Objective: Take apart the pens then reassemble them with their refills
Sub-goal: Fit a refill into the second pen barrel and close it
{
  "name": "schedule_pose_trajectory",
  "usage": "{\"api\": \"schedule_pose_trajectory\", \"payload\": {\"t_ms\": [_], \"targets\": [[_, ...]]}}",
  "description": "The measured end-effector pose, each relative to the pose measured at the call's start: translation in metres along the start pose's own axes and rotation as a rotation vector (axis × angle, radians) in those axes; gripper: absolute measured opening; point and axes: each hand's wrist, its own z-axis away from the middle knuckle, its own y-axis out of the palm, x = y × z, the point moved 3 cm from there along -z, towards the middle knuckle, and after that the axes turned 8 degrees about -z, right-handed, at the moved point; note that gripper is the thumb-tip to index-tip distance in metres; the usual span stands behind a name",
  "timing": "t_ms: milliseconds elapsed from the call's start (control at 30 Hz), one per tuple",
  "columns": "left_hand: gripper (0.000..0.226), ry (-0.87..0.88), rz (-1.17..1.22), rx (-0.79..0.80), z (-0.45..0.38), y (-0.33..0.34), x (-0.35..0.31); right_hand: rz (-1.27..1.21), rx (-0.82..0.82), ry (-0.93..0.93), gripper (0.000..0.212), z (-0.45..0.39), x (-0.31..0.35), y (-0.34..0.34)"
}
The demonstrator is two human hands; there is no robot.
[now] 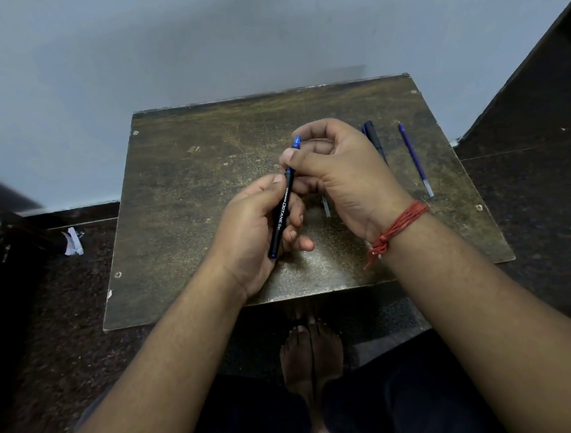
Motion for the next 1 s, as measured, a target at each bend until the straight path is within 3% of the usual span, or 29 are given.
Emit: {"api": "schedule_pose_trajectory", "payload": {"t_ms": [200, 467, 600, 800, 1000], "targets": [[0.027, 0.003, -0.008, -0.015, -0.0001, -0.0004, 0.0007, -0.086, 0.064, 0.075, 0.034, 0.0013, 0.0037, -0.0006], [0.027, 0.003, -0.017, -0.006, 0.0002, -0.0003, 0.0012, -0.003, -0.009, 0.019, 0.015, -0.0027, 0.0003, -0.0057], [0.026, 0.006, -0.013, -0.014, 0.0, -0.0005, 0.0003, -0.051, 0.005, 0.056, 0.022, -0.0004, 0.0031, -0.0059], [0.024, 0.001, -0.016, -0.004, -0.0002, 0.0, 0.0012, 0.11, -0.044, -0.007, 0.016, -0.0048, -0.0032, -0.0081], [0.024, -0.001, -0.016, -0.009, -0.0011, -0.0014, 0.0019, 0.013, -0.004, 0.029, 0.021, -0.0031, 0.0019, -0.006]]}}
